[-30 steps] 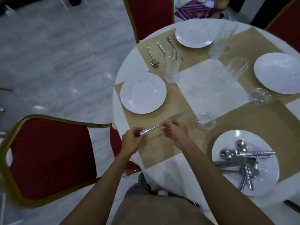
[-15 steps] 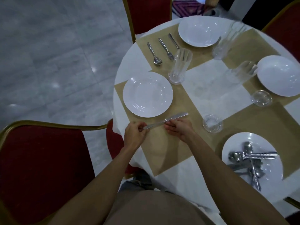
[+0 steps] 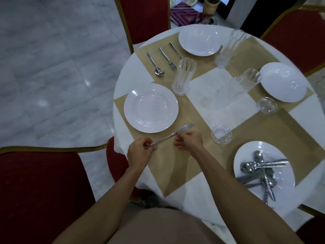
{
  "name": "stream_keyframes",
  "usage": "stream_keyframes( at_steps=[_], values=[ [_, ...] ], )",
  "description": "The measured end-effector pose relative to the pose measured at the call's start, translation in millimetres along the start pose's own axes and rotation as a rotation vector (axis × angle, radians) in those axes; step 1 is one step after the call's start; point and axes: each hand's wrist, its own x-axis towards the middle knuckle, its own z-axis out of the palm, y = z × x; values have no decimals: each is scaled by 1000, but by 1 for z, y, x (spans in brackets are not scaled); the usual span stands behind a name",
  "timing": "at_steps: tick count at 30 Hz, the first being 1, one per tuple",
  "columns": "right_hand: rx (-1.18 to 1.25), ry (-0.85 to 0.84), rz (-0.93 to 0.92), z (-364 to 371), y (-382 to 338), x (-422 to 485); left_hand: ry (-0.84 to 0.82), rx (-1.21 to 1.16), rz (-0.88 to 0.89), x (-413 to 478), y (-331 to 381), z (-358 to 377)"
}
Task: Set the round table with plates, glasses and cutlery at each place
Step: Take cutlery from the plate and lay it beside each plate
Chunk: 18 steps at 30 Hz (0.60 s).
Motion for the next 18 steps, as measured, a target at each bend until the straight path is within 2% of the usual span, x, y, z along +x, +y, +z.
stream_keyframes(
  at_steps=[12,18],
  values=[
    [-7,25,17,-1,5,-1,-21,40,39,-1,2,-2],
    [-137,76,-45,-15,13,-11,-82,107,44,-7,8,-5]
  ],
)
